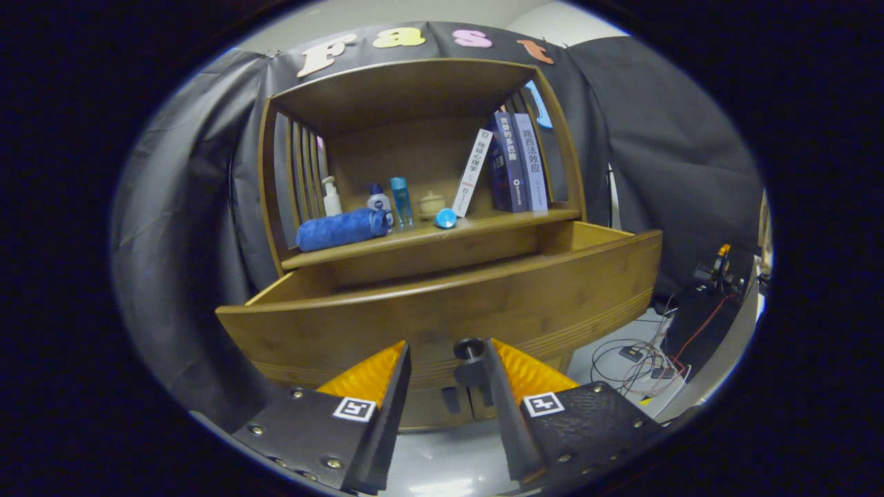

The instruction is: Pull open the drawer, take out the items inside it, and place them on the countertop above the cabinet.

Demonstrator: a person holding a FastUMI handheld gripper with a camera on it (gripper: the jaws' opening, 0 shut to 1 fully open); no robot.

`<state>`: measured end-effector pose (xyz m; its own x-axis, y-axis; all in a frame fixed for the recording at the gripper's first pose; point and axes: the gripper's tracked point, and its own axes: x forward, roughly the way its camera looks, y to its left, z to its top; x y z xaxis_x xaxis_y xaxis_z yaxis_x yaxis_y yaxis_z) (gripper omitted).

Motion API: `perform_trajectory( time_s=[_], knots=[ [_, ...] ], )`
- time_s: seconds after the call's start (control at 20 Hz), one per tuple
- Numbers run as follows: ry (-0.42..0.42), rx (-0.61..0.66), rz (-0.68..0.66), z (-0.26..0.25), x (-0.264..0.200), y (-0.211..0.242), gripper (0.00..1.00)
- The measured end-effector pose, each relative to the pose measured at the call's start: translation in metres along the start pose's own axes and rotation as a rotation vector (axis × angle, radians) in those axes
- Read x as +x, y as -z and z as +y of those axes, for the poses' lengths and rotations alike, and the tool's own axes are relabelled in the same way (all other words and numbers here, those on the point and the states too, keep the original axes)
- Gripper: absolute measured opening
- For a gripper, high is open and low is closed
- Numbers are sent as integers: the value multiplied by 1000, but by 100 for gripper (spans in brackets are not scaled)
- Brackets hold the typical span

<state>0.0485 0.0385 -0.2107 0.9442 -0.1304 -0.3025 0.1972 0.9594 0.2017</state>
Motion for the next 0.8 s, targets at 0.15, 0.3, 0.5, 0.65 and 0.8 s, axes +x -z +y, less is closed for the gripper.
perform_trajectory(
  time_s=[0.15,0.3,0.5,0.65,0.8],
  knots=[
    [-12,9,-8,-2,0,-1,63],
    [8,6,13,-9,-3,7,63],
    [12,44,11,-11,-4,14,63],
    [3,28,33,-7,4,18,63],
    [10,33,24,-11,5,15,63]
  ],
)
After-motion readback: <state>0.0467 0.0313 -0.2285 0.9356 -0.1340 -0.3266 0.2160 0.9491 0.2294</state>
